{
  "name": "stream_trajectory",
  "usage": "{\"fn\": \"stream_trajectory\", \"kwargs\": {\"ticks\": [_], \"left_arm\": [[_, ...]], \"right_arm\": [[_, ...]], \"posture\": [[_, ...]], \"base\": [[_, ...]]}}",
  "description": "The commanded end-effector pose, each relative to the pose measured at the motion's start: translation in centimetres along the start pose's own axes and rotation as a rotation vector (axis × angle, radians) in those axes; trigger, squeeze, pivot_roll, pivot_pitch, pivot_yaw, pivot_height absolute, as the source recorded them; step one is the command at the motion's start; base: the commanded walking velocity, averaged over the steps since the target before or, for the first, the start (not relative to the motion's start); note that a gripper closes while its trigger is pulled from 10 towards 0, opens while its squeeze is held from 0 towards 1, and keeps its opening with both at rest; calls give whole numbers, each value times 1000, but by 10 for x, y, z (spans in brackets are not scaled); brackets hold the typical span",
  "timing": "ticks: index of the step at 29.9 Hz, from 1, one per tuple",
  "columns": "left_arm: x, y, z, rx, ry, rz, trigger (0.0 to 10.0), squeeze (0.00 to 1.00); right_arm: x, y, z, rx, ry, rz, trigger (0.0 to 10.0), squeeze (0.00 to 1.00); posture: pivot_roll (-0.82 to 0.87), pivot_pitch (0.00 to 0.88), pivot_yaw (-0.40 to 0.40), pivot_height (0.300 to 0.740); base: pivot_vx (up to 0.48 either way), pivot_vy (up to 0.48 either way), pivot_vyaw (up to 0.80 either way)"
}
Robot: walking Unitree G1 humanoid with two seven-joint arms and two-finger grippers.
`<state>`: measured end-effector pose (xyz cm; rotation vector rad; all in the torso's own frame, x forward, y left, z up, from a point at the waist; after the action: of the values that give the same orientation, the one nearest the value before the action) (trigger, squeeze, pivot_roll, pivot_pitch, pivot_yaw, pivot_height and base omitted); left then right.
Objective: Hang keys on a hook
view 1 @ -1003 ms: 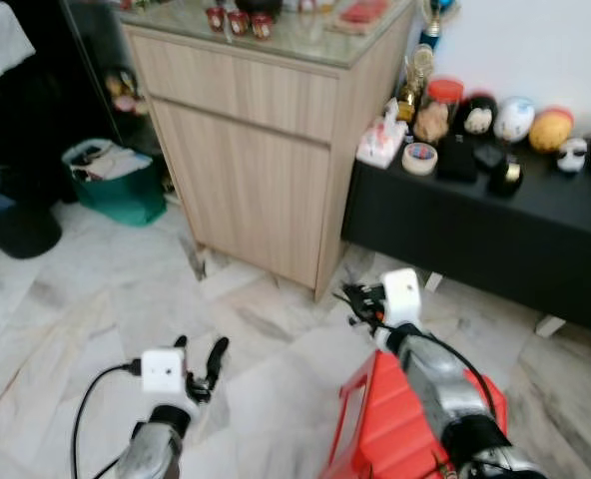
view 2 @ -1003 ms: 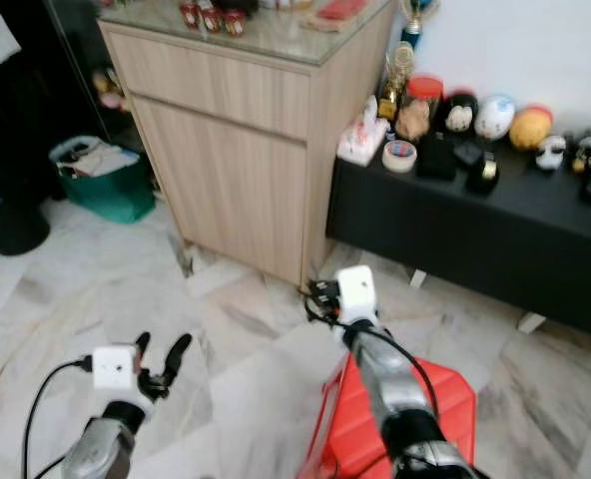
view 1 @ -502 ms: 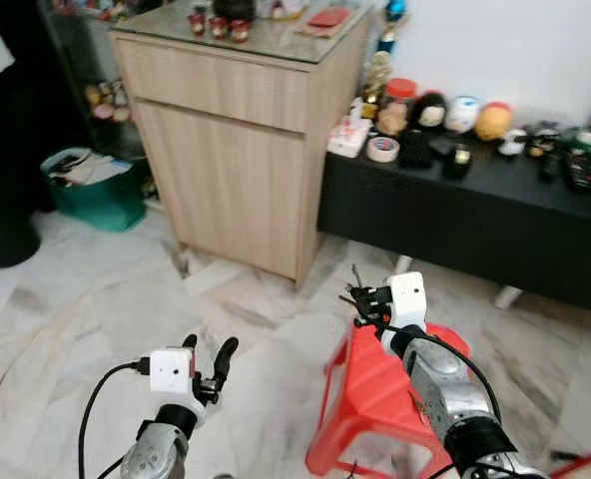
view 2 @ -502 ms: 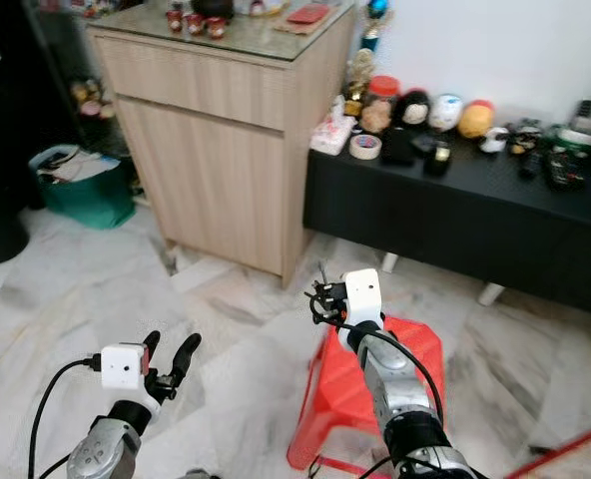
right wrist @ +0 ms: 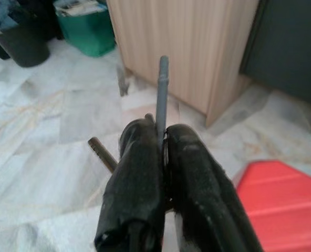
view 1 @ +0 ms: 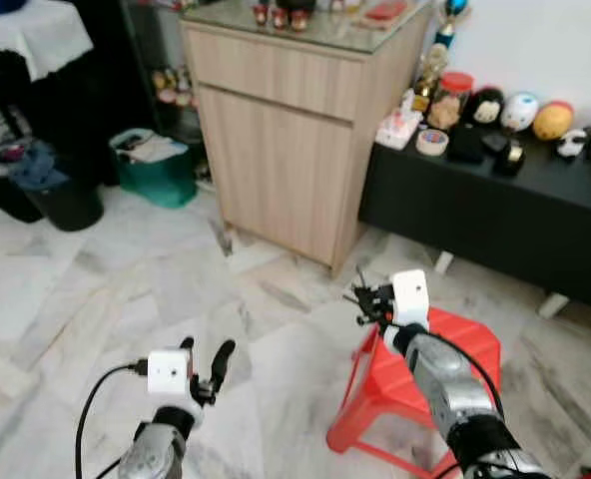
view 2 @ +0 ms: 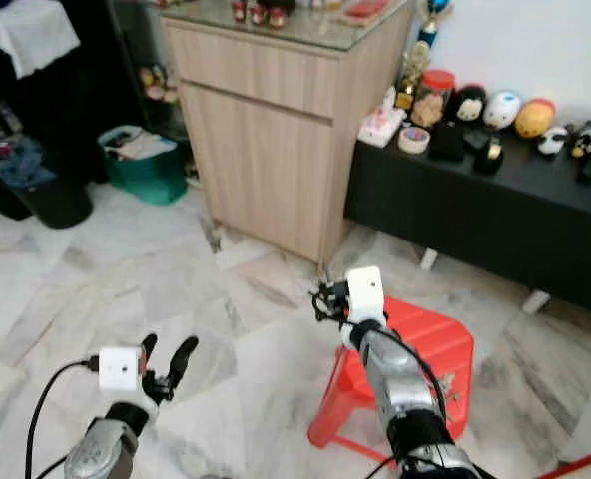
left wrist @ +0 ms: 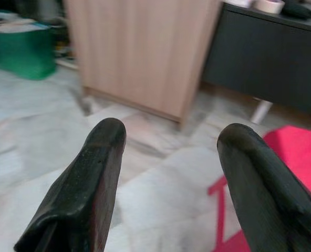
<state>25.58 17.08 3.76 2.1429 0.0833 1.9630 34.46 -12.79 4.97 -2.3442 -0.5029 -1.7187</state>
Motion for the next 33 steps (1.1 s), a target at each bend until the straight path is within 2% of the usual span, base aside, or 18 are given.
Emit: {"fn": "stream_trajectory", "kwargs": {"ticks": [1, 3, 5, 6, 7, 8, 9, 12, 13, 15, 18, 20, 22, 27, 29, 30, 33], "left_arm": [[3, 6, 2, -45, -8, 4, 10000, 0], [11, 15, 7, -164, -27, 48, 10000, 0], [11, 15, 8, -175, -29, 52, 10000, 0], [17, 22, 10, -271, -47, 76, 10000, 0], [17, 22, 10, -271, -47, 76, 10000, 0], [18, 25, 10, -305, -55, 87, 10000, 0], [23, 31, 12, -383, -74, 121, 10000, 0], [27, 38, 13, -469, -97, 145, 10000, 0], [28, 42, 14, -517, -117, 179, 10000, 0], [28, 43, 14, -530, -123, 194, 10000, 0], [30, 52, 13, -617, -153, 267, 10000, 0], [30, 53, 13, -627, -154, 277, 10000, 0], [33, 53, 13, -655, -171, 329, 10000, 0], [34, 49, 14, -686, -191, 385, 10000, 0], [34, 49, 13, -699, -196, 389, 10000, 0], [33, 50, 12, -740, -218, 425, 10000, 0], [33, 52, 11, -776, -230, 451, 10000, 0]], "right_arm": [[6, -4, 1, 68, -9, -31, 10000, 0], [11, -14, -2, 274, -32, -140, 10000, 0], [12, -15, -3, 298, -35, -149, 10000, 0], [16, -16, -7, 398, -31, -229, 10000, 0], [16, -16, -7, 398, -31, -229, 10000, 0], [18, -16, -9, 426, -33, -255, 10000, 0], [25, -11, -11, 464, -28, -300, 10000, 0], [36, -7, -12, 493, -17, -357, 10000, 0], [40, -8, -15, 551, -15, -417, 10000, 0], [40, -10, -17, 578, -17, -440, 10000, 0], [36, -17, -26, 694, -23, -542, 10000, 0], [36, -18, -27, 711, -23, -543, 10000, 0], [27, -16, -34, 776, -70, -617, 10000, 0], [20, -11, -36, 800, -126, -706, 10000, 0], [20, -12, -36, 808, -128, -711, 10000, 0], [22, -12, -37, 825, -127, -730, 10000, 0], [25, -14, -38, 851, -115, -754, 10000, 0]], "posture": [[91, 57, -40, 740], [92, 58, -41, 740], [92, 58, -41, 740], [90, 58, -43, 740], [90, 58, -43, 740], [90, 58, -43, 740], [91, 57, -44, 740], [85, 51, -38, 740], [85, 51, -38, 740], [85, 51, -38, 740], [87, 44, -33, 740], [87, 44, -33, 740], [88, 36, -33, 740], [89, 30, -35, 740], [89, 30, -35, 740], [91, 31, -40, 740], [93, 37, -43, 740]], "base": [[0, 0, 0], [0, 0, 0], [0, 0, 0], [0, 0, 0], [0, 0, 0], [0, 0, 0], [0, 0, 0], [0, 0, 0], [0, 0, 0], [0, 0, 0], [0, 0, 0], [0, 0, 0], [0, 0, 0], [0, 0, 0], [0, 0, 0], [0, 0, 0], [0, 0, 0]]}}
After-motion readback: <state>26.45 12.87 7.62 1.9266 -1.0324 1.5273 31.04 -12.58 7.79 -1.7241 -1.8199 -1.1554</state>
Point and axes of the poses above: a point about 5 cm out from each wrist's last joint towards the gripper, its own z axis pointing out of the wrist towards the gripper, its own x axis along the axis of the wrist's last joint, y = z × x, the point moved 2 cm from there along z, pointing out of the wrist towards the gripper, and after that the axes turned 9 degrees about -z, right-handed, at the moved point
